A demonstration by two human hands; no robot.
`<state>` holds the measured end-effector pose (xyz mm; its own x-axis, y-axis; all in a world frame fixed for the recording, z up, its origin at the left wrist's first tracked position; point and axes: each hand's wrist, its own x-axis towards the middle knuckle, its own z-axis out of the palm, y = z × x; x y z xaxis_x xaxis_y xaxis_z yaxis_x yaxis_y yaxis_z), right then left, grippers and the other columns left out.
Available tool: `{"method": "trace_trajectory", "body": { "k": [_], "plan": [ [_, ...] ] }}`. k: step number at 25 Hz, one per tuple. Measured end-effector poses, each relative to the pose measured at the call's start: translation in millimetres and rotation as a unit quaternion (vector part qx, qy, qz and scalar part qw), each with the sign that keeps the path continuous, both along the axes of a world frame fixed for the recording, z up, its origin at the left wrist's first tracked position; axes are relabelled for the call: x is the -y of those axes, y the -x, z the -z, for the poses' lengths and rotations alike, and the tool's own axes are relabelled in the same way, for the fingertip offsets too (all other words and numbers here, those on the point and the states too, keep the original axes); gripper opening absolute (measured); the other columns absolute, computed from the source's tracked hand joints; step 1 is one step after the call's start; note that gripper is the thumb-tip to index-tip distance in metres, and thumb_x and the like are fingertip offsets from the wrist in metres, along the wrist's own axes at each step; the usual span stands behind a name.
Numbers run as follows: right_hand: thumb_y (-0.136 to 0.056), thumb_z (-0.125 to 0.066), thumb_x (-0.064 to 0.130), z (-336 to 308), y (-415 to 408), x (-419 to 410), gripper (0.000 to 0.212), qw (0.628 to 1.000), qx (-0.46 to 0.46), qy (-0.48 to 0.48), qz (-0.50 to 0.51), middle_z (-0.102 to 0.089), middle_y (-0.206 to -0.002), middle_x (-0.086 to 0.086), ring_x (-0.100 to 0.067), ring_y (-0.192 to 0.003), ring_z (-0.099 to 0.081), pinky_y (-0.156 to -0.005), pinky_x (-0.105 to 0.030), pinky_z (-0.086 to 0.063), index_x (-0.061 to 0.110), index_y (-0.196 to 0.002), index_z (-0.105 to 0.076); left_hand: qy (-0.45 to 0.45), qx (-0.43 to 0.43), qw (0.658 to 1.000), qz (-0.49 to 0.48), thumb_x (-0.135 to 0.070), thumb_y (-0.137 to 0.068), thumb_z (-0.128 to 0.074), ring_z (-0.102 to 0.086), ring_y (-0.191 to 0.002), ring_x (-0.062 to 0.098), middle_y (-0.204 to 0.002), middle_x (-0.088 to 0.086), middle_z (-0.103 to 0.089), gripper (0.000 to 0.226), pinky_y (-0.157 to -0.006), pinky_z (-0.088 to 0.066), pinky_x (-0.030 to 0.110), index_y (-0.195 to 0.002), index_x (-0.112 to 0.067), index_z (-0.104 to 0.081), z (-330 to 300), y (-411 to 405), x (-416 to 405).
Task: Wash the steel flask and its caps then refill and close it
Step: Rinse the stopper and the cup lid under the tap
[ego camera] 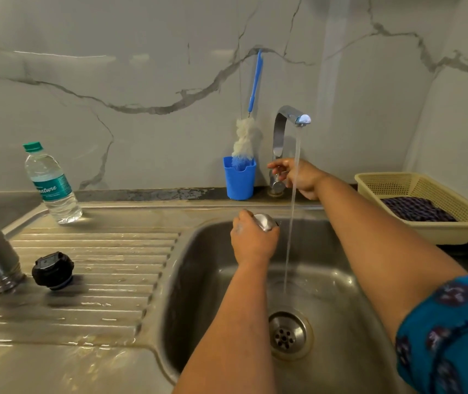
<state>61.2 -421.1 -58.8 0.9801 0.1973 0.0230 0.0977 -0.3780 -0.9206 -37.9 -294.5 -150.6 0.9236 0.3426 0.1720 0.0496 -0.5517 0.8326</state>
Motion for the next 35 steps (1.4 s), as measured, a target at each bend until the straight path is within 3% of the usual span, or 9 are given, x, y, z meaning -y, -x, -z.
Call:
{"method": "trace_trajectory", "body": {
  "k": [3, 9, 12, 15, 18, 21, 26, 31, 35],
  "plan": [
    [-0.092, -0.031, -0.014, 15.2, 7.7, 18.0, 0.053, 0.979, -0.06, -0.195, 0.008, -0.06, -0.124, -0.002, -0.018, -0.112, -0.054, -0.093, -0.031, -0.043, 0.018, -0.123, -0.058, -0.014, -0.019, 1.0, -0.003, -0.031, -0.079, -0.079, -0.05, -0.118, 0.024, -0.133, 0.005, -0.044, 0.062, -0.103, -0.046, 0.036, -0.132, -0.018, -0.048, 1.4, 0.0, 0.6],
    [-0.084, -0.055, -0.016, 37.6, 79.9, 43.6, 0.071, 0.994, -0.038, 0.103, -0.026, -0.051, -0.135, -0.007, -0.02, -0.117, -0.054, -0.092, -0.033, -0.05, 0.021, -0.143, -0.041, 0.113, -0.061, 0.991, 0.028, -0.027, -0.071, -0.085, -0.052, -0.118, 0.026, -0.136, 0.007, -0.043, 0.078, -0.101, -0.048, 0.037, -0.135, -0.02, -0.043, -16.9, 13.7, 1.9],
    [-0.078, -0.073, -0.004, 25.1, 131.8, 46.2, 0.08, 0.994, -0.037, 0.076, -0.066, -0.053, -0.131, -0.002, -0.017, -0.118, -0.053, -0.097, -0.033, -0.048, 0.025, -0.145, -0.038, 0.209, -0.023, 0.966, 0.152, -0.015, -0.07, -0.087, -0.06, -0.108, 0.021, -0.125, 0.009, -0.058, 0.074, -0.091, -0.055, 0.035, -0.129, -0.022, -0.043, -44.2, 43.6, 6.3],
    [-0.073, -0.082, 0.012, -4.4, 181.0, 45.7, 0.085, 0.995, 0.019, 0.084, -0.058, -0.056, -0.125, 0.002, -0.013, -0.114, -0.054, -0.098, -0.03, -0.044, 0.029, -0.144, -0.038, 0.161, 0.019, 0.966, 0.203, -0.018, -0.075, -0.085, -0.061, -0.106, 0.017, -0.114, -0.003, -0.06, 0.057, -0.093, -0.054, 0.036, -0.121, -0.021, -0.051, -66.8, 82.9, 8.9],
    [-0.073, -0.083, 0.021, -31.6, 217.8, 45.5, 0.069, 0.982, 0.105, 0.149, -0.039, -0.058, -0.122, 0.002, -0.015, -0.113, -0.056, -0.098, -0.028, -0.044, 0.027, -0.133, -0.051, 0.129, 0.053, 0.954, 0.265, -0.028, -0.083, -0.079, -0.062, -0.113, 0.021, -0.124, 0.0, -0.06, 0.051, -0.096, -0.053, 0.035, -0.128, -0.022, -0.055, -85.9, 118.5, 2.0],
    [-0.071, -0.084, 0.02, -44.4, 248.0, 36.4, 0.065, 0.987, 0.163, 0.007, -0.007, -0.062, -0.12, -0.001, -0.015, -0.109, -0.062, -0.099, -0.031, -0.048, 0.022, -0.128, -0.054, 0.171, 0.11, 0.947, 0.248, -0.029, -0.092, -0.07, -0.059, -0.116, 0.013, -0.13, 0.0, -0.059, 0.051, -0.092, -0.05, 0.024, -0.138, -0.023, -0.05, -101.8, 148.5, -4.2],
    [-0.074, -0.081, 0.027, 1.0, 286.7, 15.1, 0.067, 0.975, 0.0, 0.223, 0.0, -0.055, -0.126, -0.003, -0.017, -0.108, -0.052, -0.096, -0.032, -0.043, 0.021, -0.131, -0.048, 0.002, -0.121, 0.963, 0.24, -0.032, -0.1, -0.055, -0.062, -0.11, 0.021, -0.12, 0.006, -0.067, 0.027, -0.103, -0.047, 0.043, -0.123, -0.018, -0.06, -71.8, 184.2, -14.2],
    [-0.081, -0.075, 0.031, -45.7, 289.6, 11.0, 0.075, 0.976, 0.184, 0.119, 0.001, -0.051, -0.133, -0.006, -0.021, -0.118, -0.051, -0.103, -0.037, -0.04, 0.026, -0.143, -0.032, 0.096, 0.123, 0.969, 0.192, -0.031, -0.099, -0.057, -0.047, -0.112, 0.004, -0.127, -0.011, -0.049, 0.048, -0.095, -0.037, 0.024, -0.145, -0.023, -0.044, -112.8, 204.1, -11.5],
    [-0.076, -0.079, 0.032, 3.1, 297.4, 5.4, 0.071, 0.981, 0.015, 0.193, -0.003, -0.055, -0.125, -0.004, -0.02, -0.111, -0.054, -0.096, -0.035, -0.044, 0.024, -0.136, -0.041, 0.051, -0.058, 0.974, 0.212, -0.025, -0.098, -0.059, -0.055, -0.118, 0.015, -0.133, 0.0, -0.059, 0.042, -0.097, -0.042, 0.03, -0.139, -0.021, -0.051, -79.5, 208.7, -15.2]
  ]
}}
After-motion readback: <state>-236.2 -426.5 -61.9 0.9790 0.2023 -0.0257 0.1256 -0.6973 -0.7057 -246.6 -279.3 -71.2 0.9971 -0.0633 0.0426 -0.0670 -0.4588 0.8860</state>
